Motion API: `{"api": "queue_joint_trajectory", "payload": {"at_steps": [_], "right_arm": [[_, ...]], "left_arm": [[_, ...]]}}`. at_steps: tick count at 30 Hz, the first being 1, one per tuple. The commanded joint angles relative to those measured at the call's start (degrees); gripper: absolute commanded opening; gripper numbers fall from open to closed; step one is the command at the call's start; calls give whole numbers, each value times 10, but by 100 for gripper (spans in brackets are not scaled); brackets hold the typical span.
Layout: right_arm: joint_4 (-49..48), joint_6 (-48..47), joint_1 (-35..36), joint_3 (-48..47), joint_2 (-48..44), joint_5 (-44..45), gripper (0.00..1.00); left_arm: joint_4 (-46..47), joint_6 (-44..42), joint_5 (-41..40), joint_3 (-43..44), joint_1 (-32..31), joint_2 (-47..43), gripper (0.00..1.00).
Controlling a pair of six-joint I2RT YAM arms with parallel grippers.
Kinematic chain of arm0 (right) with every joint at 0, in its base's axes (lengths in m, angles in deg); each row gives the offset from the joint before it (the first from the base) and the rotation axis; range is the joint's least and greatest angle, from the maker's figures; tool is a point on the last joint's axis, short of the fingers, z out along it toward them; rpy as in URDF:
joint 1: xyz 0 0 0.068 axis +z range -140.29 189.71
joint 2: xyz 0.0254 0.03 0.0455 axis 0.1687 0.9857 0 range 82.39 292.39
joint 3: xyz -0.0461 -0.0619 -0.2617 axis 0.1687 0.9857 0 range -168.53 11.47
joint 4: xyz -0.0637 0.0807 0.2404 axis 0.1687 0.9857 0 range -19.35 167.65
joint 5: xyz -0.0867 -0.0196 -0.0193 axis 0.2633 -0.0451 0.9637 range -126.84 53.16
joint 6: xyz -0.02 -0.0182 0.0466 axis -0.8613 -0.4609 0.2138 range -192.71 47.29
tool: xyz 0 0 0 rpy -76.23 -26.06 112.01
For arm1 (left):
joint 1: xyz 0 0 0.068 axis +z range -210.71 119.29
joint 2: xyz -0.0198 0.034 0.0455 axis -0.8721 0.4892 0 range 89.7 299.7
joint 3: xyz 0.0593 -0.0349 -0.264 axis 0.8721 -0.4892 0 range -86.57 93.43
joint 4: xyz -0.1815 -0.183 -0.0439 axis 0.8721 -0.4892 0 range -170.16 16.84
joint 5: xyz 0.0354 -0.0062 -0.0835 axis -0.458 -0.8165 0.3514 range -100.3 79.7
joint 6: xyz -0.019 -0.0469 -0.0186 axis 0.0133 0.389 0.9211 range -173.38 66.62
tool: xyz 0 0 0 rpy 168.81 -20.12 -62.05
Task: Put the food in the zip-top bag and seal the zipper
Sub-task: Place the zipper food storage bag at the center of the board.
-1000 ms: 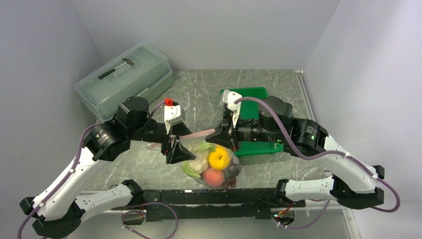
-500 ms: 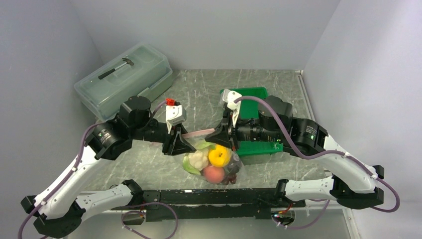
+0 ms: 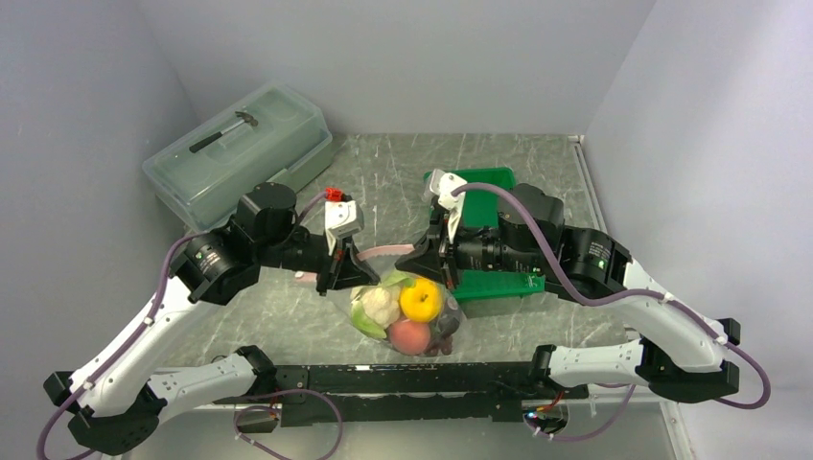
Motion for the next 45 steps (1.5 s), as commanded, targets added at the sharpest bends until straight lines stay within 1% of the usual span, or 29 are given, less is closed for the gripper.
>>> {"api": "queue_joint_trajectory", "payload": {"at_steps": [1, 3, 8, 11, 12, 16, 20, 25, 27, 32, 37, 40, 45], "right_arm": [[-74, 9, -2, -9, -22, 33, 0], [-67, 9, -3, -8, -21, 51, 0], [-61, 11, -3, 4, -29, 102, 22], [-57, 11, -4, 13, -34, 120, 26], [-56, 12, -4, 16, -37, 126, 31], [-48, 16, -6, 30, -48, 163, 45], [-47, 18, -8, 51, -68, 192, 54], [-56, 27, -9, 93, -98, 224, 58], [-57, 30, -10, 111, -109, 237, 59], [-70, 38, -11, 149, -135, 245, 61], [-83, 47, -12, 185, -147, 242, 62], [-91, 54, -12, 204, -159, 238, 62], [-104, 61, -13, 230, -181, 229, 63]], "left_arm": [[11, -5, -34, 17, 1, -7, 0], [10, -4, -53, 19, 1, -10, 0], [6, -5, -104, 24, 1, -16, 0], [10, 0, -157, 28, 2, -14, 0], [8, 0, -172, 29, 2, -12, 0], [15, 2, -219, 38, 2, -5, 0], [25, 0, -274, 44, 2, 3, 0], [45, -16, -344, 39, 1, 18, 0], [53, -24, -386, 36, 1, 27, 0], [86, -49, -465, 38, 1, 65, 0], [126, -77, -527, 45, 1, 122, 0], [147, -98, -577, 54, 2, 175, 0], [200, -150, -617, 58, 10, 235, 0]]}}
